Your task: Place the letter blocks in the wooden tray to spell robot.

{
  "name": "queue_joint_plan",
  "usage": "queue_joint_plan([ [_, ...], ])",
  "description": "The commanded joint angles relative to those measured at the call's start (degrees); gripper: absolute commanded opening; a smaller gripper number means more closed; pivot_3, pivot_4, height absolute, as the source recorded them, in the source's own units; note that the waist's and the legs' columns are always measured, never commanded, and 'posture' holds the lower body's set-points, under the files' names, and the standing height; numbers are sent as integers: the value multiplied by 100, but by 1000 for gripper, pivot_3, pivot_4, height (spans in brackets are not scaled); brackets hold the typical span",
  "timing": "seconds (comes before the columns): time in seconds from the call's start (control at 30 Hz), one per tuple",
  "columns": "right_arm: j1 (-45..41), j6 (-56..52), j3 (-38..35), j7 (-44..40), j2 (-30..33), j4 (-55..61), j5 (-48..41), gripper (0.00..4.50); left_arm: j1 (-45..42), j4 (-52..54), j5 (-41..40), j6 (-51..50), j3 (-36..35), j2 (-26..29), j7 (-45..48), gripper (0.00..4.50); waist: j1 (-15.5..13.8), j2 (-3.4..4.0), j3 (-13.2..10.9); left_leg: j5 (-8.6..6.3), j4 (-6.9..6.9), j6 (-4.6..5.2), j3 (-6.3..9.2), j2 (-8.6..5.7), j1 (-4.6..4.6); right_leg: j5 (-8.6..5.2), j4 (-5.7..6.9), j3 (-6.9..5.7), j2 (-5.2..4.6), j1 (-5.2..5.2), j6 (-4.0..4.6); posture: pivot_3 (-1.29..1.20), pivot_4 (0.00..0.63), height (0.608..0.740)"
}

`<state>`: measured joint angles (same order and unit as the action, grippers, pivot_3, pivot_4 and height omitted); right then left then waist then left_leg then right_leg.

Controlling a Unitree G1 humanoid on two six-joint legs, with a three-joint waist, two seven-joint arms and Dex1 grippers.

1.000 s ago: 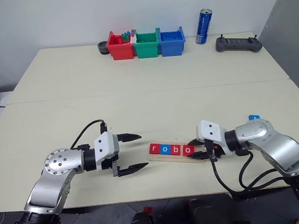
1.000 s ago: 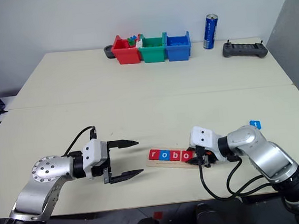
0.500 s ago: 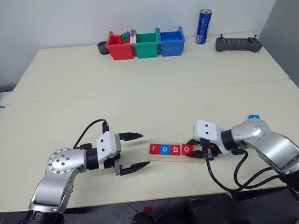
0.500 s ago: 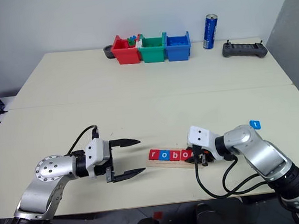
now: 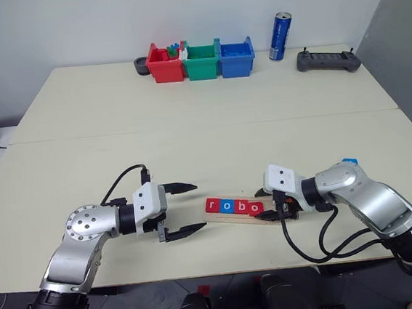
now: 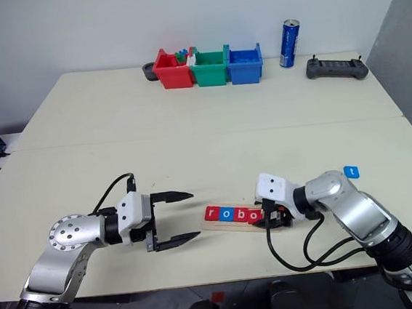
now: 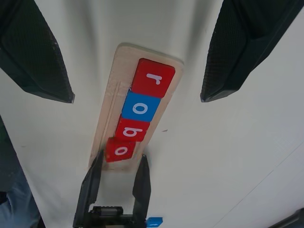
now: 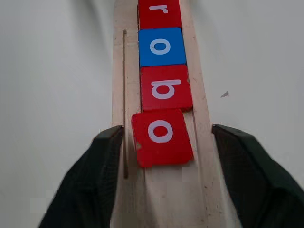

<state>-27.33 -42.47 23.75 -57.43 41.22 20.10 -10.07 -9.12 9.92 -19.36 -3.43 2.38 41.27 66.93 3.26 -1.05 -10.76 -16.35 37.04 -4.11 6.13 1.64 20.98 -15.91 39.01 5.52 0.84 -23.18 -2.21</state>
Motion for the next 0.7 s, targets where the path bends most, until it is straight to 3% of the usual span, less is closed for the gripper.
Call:
queue_joint_plan([
  [0.03, -118, 86, -57, -6, -6, 108, 25, 4197, -73, 93, -41, 8, 4, -18, -13, 4500, 0, 0, 0, 0, 0, 0, 0, 0, 0, 0, 0, 0, 0, 0, 0, 0, 150, 740],
  [0.07, -134, 53, -103, 3, -4, 141, -4, 4463, -73, 99, -38, 6, 9, -22, -18, 4500, 0, 0, 0, 0, 0, 0, 0, 0, 0, 0, 0, 0, 0, 0, 0, 0, 150, 740],
  [0.23, -103, -214, -417, 7, 80, 423, -259, 4463, -45, 139, -38, -5, 8, -22, -42, 4500, 0, 0, 0, 0, 0, 0, 0, 0, 0, 0, 0, 0, 0, 0, 0, 0, 150, 740],
  [0.33, 93, -324, -590, -27, 249, 670, -396, 3895, -18, 163, -42, -10, -2, -13, -53, 4500, -2, 0, 0, 0, 0, 0, 1, 0, 1, 0, 0, 0, 0, 0, 0, 0, 150, 740],
  [0.7, 502, -191, -200, 63, 268, 1037, -394, 27, -74, 92, -2, 34, 72, -72, -45, 4500, 8, 0, 0, 0, -1, 0, 1, 1, -1, -2, 0, -1, 2, 0, -3, 0, 150, 740],
])
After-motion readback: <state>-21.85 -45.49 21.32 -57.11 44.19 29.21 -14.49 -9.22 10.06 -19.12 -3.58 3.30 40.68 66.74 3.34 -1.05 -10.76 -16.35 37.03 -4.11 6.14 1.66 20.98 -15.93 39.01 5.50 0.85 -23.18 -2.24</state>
